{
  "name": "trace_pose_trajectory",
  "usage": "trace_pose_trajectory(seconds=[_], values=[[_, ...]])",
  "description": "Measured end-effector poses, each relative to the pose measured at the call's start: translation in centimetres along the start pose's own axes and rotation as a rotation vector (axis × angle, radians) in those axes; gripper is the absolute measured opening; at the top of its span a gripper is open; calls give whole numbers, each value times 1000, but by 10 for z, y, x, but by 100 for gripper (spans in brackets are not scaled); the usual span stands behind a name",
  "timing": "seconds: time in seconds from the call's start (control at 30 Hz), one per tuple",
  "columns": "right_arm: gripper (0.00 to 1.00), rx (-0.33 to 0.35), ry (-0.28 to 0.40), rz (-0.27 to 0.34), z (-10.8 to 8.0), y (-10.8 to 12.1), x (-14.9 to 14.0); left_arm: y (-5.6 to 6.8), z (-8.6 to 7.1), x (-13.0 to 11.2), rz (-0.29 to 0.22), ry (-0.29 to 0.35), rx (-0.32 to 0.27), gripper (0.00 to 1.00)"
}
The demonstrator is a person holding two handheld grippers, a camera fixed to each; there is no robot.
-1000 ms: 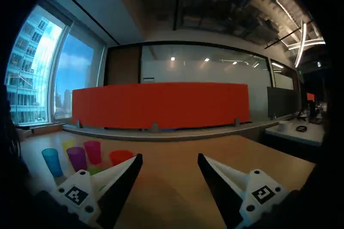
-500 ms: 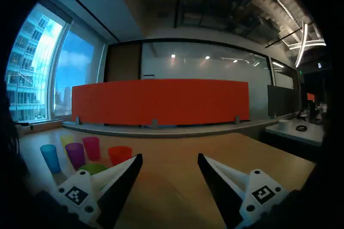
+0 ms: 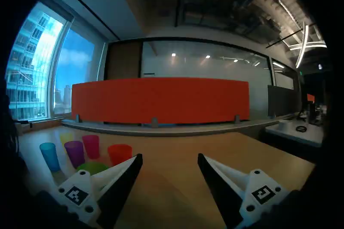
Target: Pour water
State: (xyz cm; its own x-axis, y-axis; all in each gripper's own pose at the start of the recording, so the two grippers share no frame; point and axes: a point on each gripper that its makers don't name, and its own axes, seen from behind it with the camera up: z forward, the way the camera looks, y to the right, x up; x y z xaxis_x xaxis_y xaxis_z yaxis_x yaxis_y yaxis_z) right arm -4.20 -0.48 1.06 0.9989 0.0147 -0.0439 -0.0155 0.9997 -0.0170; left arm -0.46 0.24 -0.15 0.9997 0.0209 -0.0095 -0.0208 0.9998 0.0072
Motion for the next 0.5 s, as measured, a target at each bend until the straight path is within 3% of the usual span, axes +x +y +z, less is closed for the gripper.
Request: trace_pose_trajectory(seconds=[0.5], values=[[99,0,0,1,0,0,0,0,0,0,0,0,0,97]])
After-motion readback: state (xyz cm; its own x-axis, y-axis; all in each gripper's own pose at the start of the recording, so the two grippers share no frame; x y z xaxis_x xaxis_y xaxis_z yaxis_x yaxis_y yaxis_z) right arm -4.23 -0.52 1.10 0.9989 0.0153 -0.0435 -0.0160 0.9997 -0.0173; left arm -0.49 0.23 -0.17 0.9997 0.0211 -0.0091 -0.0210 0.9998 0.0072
